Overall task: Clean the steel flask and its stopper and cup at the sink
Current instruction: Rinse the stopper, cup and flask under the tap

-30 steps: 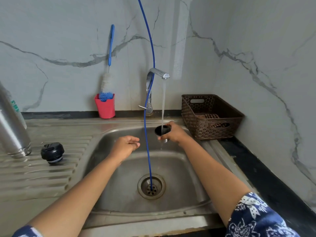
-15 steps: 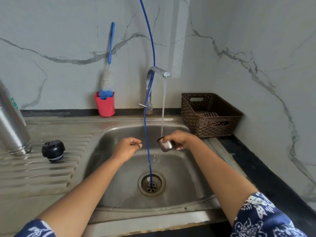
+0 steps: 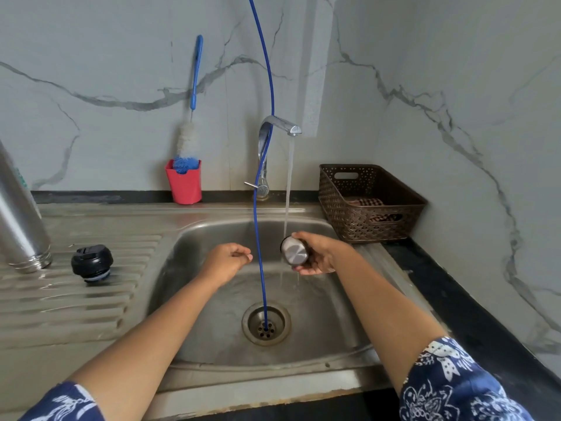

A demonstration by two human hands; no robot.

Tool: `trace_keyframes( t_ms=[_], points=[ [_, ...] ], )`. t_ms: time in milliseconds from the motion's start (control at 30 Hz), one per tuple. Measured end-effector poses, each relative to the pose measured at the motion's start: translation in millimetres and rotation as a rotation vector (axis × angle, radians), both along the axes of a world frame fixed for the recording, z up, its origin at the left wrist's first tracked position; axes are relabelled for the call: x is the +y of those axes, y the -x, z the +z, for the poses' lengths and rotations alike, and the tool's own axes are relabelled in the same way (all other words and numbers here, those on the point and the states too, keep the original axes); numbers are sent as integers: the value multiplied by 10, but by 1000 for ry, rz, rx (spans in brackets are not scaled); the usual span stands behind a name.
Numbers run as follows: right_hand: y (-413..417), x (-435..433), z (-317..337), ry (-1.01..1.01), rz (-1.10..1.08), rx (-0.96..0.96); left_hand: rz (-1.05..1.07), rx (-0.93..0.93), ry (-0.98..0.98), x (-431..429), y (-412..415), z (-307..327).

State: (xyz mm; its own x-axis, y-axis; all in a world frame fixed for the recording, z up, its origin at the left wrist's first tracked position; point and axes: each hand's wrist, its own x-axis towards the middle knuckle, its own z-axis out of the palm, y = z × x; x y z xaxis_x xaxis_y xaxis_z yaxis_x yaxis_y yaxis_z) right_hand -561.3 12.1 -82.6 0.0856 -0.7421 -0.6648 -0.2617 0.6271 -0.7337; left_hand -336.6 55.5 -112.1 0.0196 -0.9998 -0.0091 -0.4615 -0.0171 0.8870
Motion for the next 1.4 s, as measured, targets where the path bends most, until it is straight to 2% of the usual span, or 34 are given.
trace_keyframes(
  t_ms=[133, 200, 267, 400, 500, 567, 700, 767, 900, 1000, 1067, 1133, 1267, 1400],
  points=[
    [-160, -109, -167, 415, -10, 219, -7, -8, 3, -4, -13, -10],
    [-274, -88, -177, 556, -30, 303, 0, -10, 7, -8, -24, -18],
    [-336, -80, -193, 595, -4, 302, 2, -9, -4, -7, -38, -20],
    [-285, -111, -149, 518, 99, 345, 0, -6, -29, 1, -44, -6],
    [-266, -137, -143, 597, 58, 407, 5, -38, -29, 14, -31, 2],
    [-297, -135, -145, 645, 68, 350, 6, -46, -36, 5, -35, 3],
    [-298, -113, -128, 544, 138, 387, 9, -64, -51, -5, -56, -6],
    [-275, -114, -147, 573, 95, 429, 11, -64, -56, -6, -57, -4],
    [-261, -115, -122, 659, 62, 285, 2, -73, -59, 1, -54, -1],
    [-237, -121, -90, 602, 141, 343, 2, -70, -61, 4, -53, 3],
    [-235, -130, -125, 621, 104, 381, 6, -63, -61, 2, -54, 10],
    [-245, -129, -136, 621, 53, 304, 7, -59, -60, 1, -51, 9],
    [-236, -72, -64, 342, -22, 27, 5, -66, -65, 7, -52, -1],
    [-148, -36, -102, 96, -36, -9, 10, 14, -61, -7, 34, 29]
  ],
)
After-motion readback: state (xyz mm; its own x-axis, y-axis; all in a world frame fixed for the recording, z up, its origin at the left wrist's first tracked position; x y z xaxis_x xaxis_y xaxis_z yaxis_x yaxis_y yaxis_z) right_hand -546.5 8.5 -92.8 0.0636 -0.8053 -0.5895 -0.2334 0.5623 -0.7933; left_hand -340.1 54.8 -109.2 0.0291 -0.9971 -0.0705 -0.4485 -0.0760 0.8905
